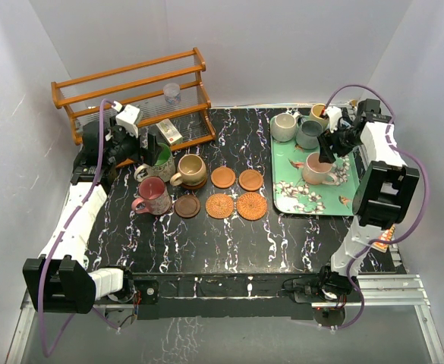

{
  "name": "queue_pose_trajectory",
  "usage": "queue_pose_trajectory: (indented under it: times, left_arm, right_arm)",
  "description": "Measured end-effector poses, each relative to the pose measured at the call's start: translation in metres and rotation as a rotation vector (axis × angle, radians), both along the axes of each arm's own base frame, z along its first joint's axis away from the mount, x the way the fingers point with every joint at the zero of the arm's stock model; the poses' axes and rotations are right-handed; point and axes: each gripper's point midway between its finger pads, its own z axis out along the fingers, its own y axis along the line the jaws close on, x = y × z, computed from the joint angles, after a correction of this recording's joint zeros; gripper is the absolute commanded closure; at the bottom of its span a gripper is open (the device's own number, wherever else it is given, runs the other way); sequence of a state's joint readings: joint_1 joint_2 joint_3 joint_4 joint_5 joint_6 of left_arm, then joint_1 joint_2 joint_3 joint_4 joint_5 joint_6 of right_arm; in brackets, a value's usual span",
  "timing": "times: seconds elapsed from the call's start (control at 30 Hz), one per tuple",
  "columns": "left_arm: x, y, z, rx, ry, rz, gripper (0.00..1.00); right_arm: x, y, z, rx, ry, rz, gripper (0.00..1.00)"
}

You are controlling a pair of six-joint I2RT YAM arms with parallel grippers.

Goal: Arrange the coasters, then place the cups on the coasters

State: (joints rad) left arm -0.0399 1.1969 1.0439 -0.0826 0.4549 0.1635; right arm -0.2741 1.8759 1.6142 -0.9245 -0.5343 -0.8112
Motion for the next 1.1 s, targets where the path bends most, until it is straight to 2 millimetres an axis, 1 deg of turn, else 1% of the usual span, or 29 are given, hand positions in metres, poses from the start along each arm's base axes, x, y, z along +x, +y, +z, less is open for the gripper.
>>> queue_pose_trajectory:
  times: [0.13,0.23,0.37,0.5,0.6,0.7,0.8,0.93,1.0,1.1]
  left_arm:
    - [-0.001,0.000,-0.004,0.000,0.009,0.000,0.01]
    - [-0.001,0.000,-0.006,0.000,0.013,0.000,0.01]
    - [-0.001,0.000,-0.006,0.000,0.013,-0.001,0.01]
    - [-0.001,0.000,-0.006,0.000,0.012,-0.001,0.01]
    - [-0.001,0.000,-0.006,0.000,0.012,-0.001,0.01]
    - [-0.001,0.000,-0.006,0.000,0.013,-0.001,0.01]
    - [-0.001,0.000,-0.006,0.000,0.012,-0.001,0.01]
    - [0.000,0.000,-0.005,0.000,0.006,-0.002,0.01]
    - [-0.001,0.000,-0.005,-0.001,0.006,-0.002,0.01]
    - [0.000,0.000,-0.005,-0.001,0.007,-0.002,0.01]
  right_arm:
    - [0.005,0.001,-0.013,-0.015,0.022,0.055,0.37]
    - [0.010,0.003,-0.015,-0.031,0.027,0.096,0.39]
    - [0.019,0.014,-0.018,-0.061,0.033,0.156,0.44]
    - [0.020,0.033,-0.029,-0.098,0.071,0.222,0.55]
    - [0.020,0.042,-0.036,-0.128,0.098,0.258,0.63]
    - [0.021,0.049,-0.037,-0.150,0.103,0.283,0.72]
    - [0.019,0.048,-0.037,-0.161,0.111,0.287,0.82]
    - [0.015,0.044,-0.038,-0.172,0.131,0.278,0.92]
    - [0.013,0.043,-0.038,-0.172,0.137,0.268,0.95]
    - [0.007,0.043,-0.038,-0.168,0.150,0.248,0.96]
